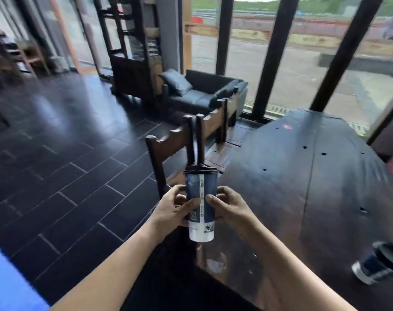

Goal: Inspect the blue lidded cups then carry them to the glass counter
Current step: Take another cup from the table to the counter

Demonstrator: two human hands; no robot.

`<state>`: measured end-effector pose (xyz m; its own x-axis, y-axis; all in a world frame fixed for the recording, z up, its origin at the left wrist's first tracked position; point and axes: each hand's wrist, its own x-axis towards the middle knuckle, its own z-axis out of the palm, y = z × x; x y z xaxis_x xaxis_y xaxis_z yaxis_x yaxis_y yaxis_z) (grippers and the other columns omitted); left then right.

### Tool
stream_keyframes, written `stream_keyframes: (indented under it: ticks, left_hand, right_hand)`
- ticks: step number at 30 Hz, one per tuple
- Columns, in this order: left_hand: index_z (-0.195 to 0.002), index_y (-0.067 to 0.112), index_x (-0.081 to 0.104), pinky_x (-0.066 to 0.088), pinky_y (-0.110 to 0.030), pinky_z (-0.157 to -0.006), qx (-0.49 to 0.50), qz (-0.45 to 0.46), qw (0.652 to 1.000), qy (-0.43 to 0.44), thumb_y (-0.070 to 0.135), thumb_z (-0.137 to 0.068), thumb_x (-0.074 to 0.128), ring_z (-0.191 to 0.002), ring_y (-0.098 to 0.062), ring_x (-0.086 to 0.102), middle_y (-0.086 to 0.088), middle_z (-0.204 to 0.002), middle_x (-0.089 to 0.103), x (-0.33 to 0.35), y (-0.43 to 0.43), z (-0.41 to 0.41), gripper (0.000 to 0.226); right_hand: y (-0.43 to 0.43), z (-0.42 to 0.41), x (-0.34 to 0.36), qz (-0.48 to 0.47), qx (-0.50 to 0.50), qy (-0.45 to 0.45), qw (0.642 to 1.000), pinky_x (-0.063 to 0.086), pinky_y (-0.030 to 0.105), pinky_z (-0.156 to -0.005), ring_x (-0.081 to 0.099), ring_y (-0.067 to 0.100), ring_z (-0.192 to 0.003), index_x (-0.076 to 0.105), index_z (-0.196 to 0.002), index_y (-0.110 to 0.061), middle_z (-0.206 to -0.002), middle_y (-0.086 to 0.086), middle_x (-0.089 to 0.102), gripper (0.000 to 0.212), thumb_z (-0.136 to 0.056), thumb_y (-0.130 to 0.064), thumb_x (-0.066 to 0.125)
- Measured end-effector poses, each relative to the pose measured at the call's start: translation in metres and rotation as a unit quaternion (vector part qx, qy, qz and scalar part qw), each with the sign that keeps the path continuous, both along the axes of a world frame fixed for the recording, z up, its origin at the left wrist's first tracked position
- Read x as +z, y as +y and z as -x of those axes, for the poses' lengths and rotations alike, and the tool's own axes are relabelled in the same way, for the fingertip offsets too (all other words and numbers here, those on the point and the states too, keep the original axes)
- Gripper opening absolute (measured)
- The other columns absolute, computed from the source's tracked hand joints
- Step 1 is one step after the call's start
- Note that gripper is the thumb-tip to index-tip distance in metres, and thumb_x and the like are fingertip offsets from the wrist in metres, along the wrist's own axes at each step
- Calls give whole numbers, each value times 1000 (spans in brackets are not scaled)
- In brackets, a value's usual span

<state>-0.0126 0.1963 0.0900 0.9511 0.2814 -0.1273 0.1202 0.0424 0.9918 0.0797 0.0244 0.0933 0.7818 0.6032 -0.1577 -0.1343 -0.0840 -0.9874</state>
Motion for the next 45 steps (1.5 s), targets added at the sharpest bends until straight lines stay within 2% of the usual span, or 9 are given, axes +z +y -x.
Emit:
stream_keyframes:
  ticks: [3, 8, 11, 16, 20, 24, 29, 40, 45]
  left_hand:
    - [-120, 20, 62, 62, -59, -81, 63, 7, 998, -10, 34, -82, 82, -101, -34, 75, -23, -115, 70, 2, 77, 16, 45]
    - [-120, 25, 64, 60, -64, -84, 164, -7, 986, -20, 48, -78, 85, -105, -35, 74, -18, -114, 72, -6, 216, 49, 52]
    - [-114, 33, 68, 60, -61, -88, 216, -28, 976, -23, 57, -76, 82, -109, -31, 72, -10, -114, 74, -3, 284, 76, 47]
    - [-119, 24, 68, 59, -55, -94, 306, -37, 951, -24, 47, -84, 79, -109, -26, 73, -8, -114, 75, 5, 364, 121, 43]
    - [-116, 20, 70, 58, -54, -94, 372, -65, 926, -9, 51, -85, 76, -108, -22, 73, -4, -112, 77, 6, 409, 148, 44]
    - [-117, 21, 70, 57, -57, -94, 458, -87, 885, -1, 60, -77, 72, -108, -20, 73, -2, -112, 77, -2, 454, 164, 56]
    - [-117, 24, 70, 57, -62, -92, 534, -66, 843, 17, 60, -76, 74, -108, -22, 73, -1, -111, 76, -11, 519, 165, 55]
    - [-109, 29, 69, 64, -54, -73, 705, -25, 709, 5, 51, -69, 79, -101, -22, 74, -12, -114, 70, -2, 599, 182, 46]
    - [-118, 22, 63, 65, -45, -72, 776, -10, 630, 28, 53, -63, 79, -108, -37, 69, -18, -118, 66, -9, 607, 223, 65]
  right_hand:
    - [91, -7, -1, 5, 66, -6, 998, 63, 45, -75, 71, 27, -93, 59, -117, -5, -119, 34, 65, 30, -95, -22, 71]
    - [253, -2, 3, 5, 163, -13, 987, 58, 64, -87, 72, 31, -92, 62, -114, -8, -114, 32, 67, 40, -87, -34, 75]
    - [340, 7, 6, 17, 224, -35, 974, 60, 62, -85, 74, 30, -93, 64, -107, -16, -112, 28, 70, 32, -86, -39, 76]
    - [454, 33, 13, 17, 313, -54, 948, 60, 63, -84, 72, 44, -102, 64, -110, -14, -110, 28, 70, 60, -69, -57, 76]
    - [529, 49, 9, 13, 389, -61, 919, 62, 58, -82, 75, 30, -92, 64, -111, -12, -110, 26, 70, 31, -91, -34, 74]
    - [600, 62, 7, 7, 449, -71, 891, 62, 58, -81, 73, 42, -98, 62, -111, -10, -110, 29, 69, 35, -89, -35, 72]
    - [695, 62, 0, -1, 524, -55, 850, 65, 45, -75, 75, 29, -92, 61, -115, -6, -112, 27, 70, 23, -98, -20, 67]
    - [866, 102, -2, 5, 710, -48, 703, 62, 56, -85, 72, 38, -105, 63, -115, -15, -115, 20, 70, 31, -90, -31, 73]
    - [910, 165, -7, 22, 789, -73, 610, 63, 30, -75, 68, 21, -100, 58, -126, -5, -117, 18, 67, 28, -100, -13, 63]
